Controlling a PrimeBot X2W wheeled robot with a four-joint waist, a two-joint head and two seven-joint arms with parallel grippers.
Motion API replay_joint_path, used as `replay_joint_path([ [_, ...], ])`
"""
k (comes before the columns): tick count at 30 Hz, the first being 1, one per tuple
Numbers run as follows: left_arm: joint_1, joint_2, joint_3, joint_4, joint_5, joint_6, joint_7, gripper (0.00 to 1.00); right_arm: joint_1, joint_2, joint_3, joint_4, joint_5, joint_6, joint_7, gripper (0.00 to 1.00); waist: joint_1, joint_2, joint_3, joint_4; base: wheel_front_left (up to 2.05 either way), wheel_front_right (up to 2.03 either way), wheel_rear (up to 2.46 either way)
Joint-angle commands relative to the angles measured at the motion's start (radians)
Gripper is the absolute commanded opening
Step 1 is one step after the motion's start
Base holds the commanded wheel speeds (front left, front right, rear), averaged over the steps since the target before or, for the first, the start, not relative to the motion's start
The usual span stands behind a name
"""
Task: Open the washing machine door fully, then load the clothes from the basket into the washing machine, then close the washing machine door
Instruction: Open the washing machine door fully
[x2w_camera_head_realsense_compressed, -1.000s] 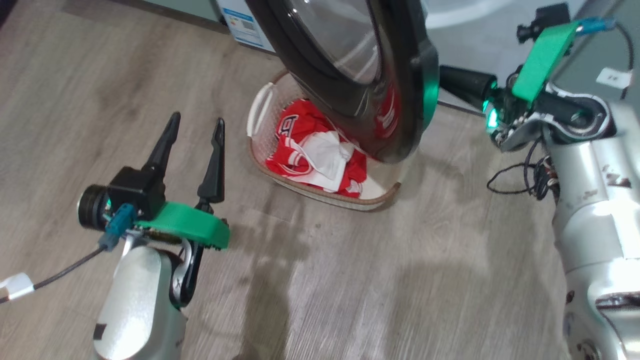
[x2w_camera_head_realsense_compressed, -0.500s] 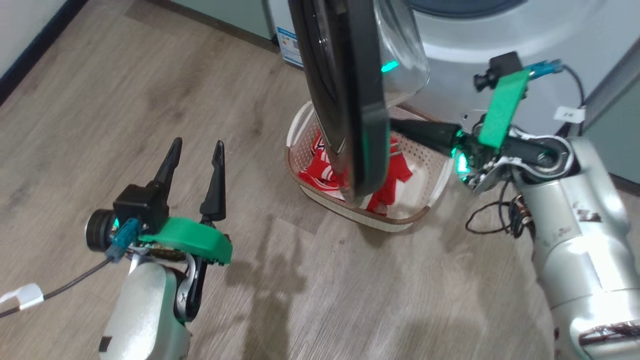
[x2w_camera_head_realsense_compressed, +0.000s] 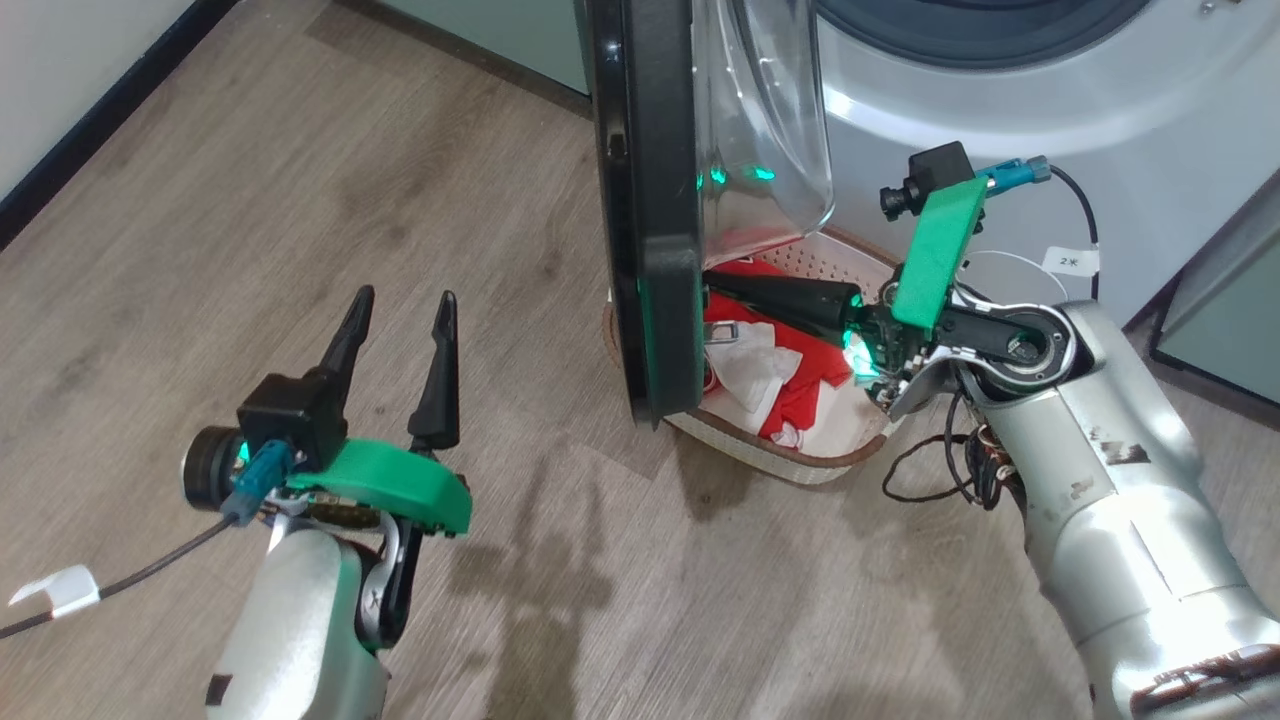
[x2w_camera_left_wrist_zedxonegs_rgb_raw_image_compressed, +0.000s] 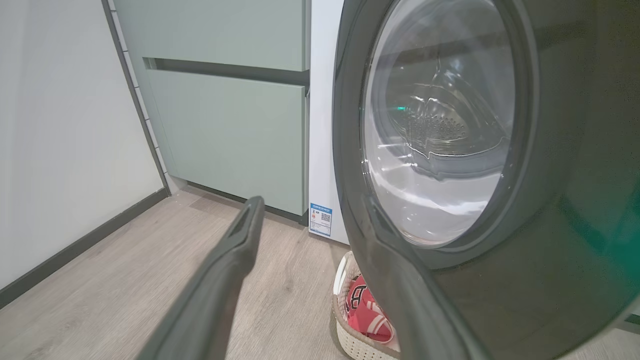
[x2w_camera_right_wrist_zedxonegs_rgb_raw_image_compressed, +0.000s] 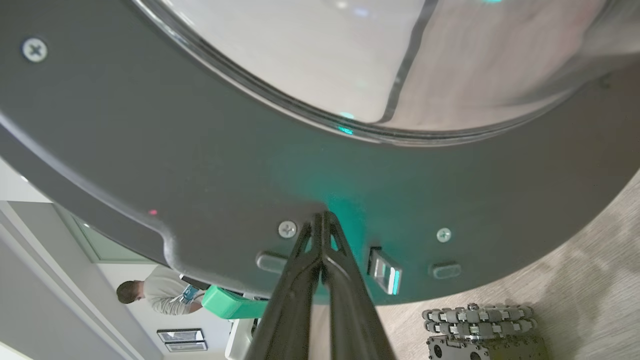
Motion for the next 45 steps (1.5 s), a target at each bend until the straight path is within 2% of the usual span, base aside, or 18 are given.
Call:
replay_joint_path([
  [1,-0.012,0.011,0.028,-0.026,-0.004,0.006,-0.010,1.00,-0.010,0.024,0.008,-0.030,0.010,0.001,-0.018,0.00,0.0001,-0.0001,-0.005,0.000,0.00,0.00,0.00],
  [10,0.004,0.021,0.026,-0.017,-0.004,0.007,-0.010,1.00,0.098,0.010,-0.082,-0.110,0.078,0.001,-0.074,0.00,0.0001,-0.0001,-0.040,-0.032,0.00,0.00,0.00],
  [11,0.005,0.023,0.026,-0.016,-0.005,0.007,-0.009,1.00,0.120,0.009,-0.097,-0.130,0.089,0.001,-0.086,0.18,0.0001,-0.0001,-0.044,-0.038,0.00,0.00,0.00],
  [12,0.006,0.025,0.025,-0.015,-0.006,0.006,-0.008,1.00,0.144,0.006,-0.110,-0.150,0.095,0.001,-0.099,0.73,0.0001,-0.0001,-0.049,-0.045,0.00,0.00,0.00],
  [13,0.008,0.026,0.024,-0.015,-0.007,0.007,-0.006,1.00,0.169,0.001,-0.122,-0.171,0.095,0.001,-0.115,1.00,0.0001,-0.0001,-0.054,-0.052,0.00,0.00,0.00],
  [20,0.023,0.038,0.023,-0.027,-0.011,0.015,0.009,1.00,0.347,-0.002,-0.194,-0.325,0.106,0.001,-0.225,1.00,0.0001,-0.0001,-0.072,-0.098,0.00,0.00,0.00],
  [28,0.039,0.052,0.028,-0.042,-0.017,0.025,0.019,1.00,0.529,0.009,-0.224,-0.495,0.092,0.001,-0.330,1.00,0.0001,-0.0001,-0.080,-0.143,0.00,0.00,0.00],
  [32,0.045,0.061,0.031,-0.048,-0.022,0.029,0.022,1.00,0.581,0.013,-0.223,-0.562,0.047,0.001,-0.402,1.00,0.0001,-0.0001,-0.081,-0.156,0.00,0.00,0.00],
  [37,0.045,0.068,0.035,-0.053,-0.027,0.035,0.024,1.00,0.580,0.017,-0.219,-0.660,-0.079,0.001,-0.560,1.00,0.0001,-0.0001,-0.077,-0.165,0.00,0.00,0.00],
  [45,0.042,0.075,0.035,-0.059,-0.032,0.044,0.028,1.00,0.521,-0.025,-0.157,-0.739,-0.469,0.001,-0.818,1.00,0.0001,-0.0001,-0.084,-0.165,0.00,0.00,0.00],
])
